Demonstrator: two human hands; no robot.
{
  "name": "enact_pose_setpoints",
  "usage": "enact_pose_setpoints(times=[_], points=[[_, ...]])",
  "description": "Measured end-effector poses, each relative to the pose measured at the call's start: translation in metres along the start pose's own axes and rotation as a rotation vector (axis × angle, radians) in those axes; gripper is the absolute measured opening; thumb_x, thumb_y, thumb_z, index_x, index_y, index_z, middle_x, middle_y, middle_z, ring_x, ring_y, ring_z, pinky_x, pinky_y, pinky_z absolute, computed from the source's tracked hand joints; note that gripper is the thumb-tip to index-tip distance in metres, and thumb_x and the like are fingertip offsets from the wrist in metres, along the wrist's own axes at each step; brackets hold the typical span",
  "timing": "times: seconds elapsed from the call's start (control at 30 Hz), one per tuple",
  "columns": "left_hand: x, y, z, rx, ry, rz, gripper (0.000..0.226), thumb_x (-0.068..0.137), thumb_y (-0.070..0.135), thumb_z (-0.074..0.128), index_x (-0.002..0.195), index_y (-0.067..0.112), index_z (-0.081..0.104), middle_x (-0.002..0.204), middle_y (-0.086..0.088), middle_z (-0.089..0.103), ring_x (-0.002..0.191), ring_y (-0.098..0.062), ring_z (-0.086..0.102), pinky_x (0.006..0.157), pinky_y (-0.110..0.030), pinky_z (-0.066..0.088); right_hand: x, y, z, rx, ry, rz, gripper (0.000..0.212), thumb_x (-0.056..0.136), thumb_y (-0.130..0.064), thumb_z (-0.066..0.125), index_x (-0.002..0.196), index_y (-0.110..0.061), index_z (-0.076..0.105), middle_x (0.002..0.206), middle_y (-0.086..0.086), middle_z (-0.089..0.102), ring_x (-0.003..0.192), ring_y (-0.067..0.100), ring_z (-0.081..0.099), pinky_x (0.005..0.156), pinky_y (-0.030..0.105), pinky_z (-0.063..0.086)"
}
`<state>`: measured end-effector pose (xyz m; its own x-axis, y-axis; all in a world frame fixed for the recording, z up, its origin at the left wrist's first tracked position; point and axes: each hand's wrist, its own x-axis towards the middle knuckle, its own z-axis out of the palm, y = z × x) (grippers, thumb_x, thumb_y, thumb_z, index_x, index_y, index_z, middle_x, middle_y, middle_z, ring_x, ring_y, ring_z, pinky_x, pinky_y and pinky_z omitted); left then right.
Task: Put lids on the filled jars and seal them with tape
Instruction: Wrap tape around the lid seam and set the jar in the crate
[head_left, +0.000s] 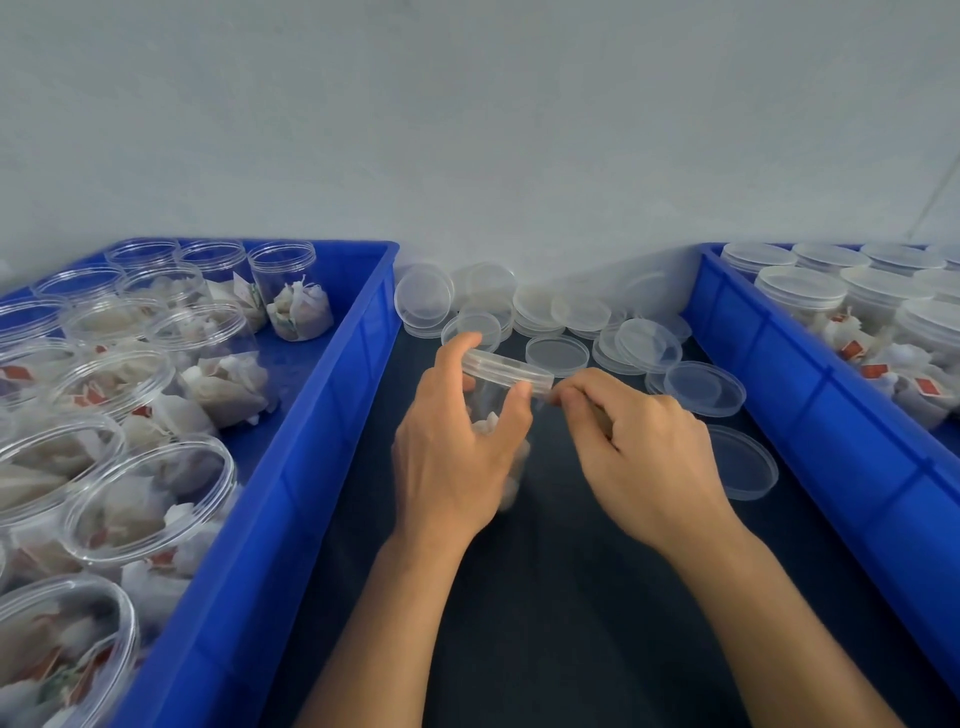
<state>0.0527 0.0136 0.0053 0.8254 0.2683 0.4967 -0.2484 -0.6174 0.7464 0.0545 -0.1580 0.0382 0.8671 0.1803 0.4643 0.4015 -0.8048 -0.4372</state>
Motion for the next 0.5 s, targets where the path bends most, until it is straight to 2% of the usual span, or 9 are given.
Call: enact_pose_setpoints(times=[0.13,0.27,0.37,0.5], points=[[0.0008,-0.0021,-0.0009,-0.062,0.007,-0.045,0.057,0.087,0.073,0.049,0.139,0.050,0.044,0.110,0.017,0.062,0.088,-0.005,0.066,0.078,-0.033,0.055,0.0014,-0.0008,-0.0009,0.070,-0.039,0.032,0.029,0.103,-0.048,0.042,0.129,-0.037,0.050,0.058,-0.007,0.059,0.061,0.017,0.060,0.070,0.046,0.054],[0.0015,0.0001,-0.0004,-0.111,-0.043,-0.075,0.052,0.085,0.075,0.051,0.133,0.054,0.046,0.105,0.015,0.064,0.085,-0.004,0.067,0.082,-0.042,0.058,0.0002,0.0003,-0.0047,-0.005,0.012,-0.003,0.030,0.103,-0.045,0.044,0.128,-0.032,0.054,0.055,-0.009,0.054,0.057,0.018,0.058,0.063,0.045,0.054],[0.0023,0.0006,-0.0013,-0.141,-0.062,-0.097,0.047,0.084,0.075,0.053,0.127,0.056,0.048,0.099,0.019,0.065,0.086,-0.001,0.067,0.082,-0.039,0.057,0.0010,0.0018,-0.0055,-0.047,-0.016,-0.001,0.031,0.104,-0.047,0.042,0.129,-0.032,0.053,0.058,-0.010,0.056,0.059,0.018,0.060,0.061,0.045,0.055],[0.0050,-0.0004,-0.0052,-0.182,-0.107,-0.119,0.044,0.083,0.073,0.053,0.123,0.055,0.050,0.102,0.030,0.064,0.087,-0.001,0.067,0.080,-0.037,0.056,0.0017,0.0029,-0.0054,-0.073,-0.043,-0.006,0.035,0.103,-0.052,0.034,0.128,-0.035,0.050,0.062,-0.010,0.057,0.062,0.017,0.061,0.062,0.044,0.055]])
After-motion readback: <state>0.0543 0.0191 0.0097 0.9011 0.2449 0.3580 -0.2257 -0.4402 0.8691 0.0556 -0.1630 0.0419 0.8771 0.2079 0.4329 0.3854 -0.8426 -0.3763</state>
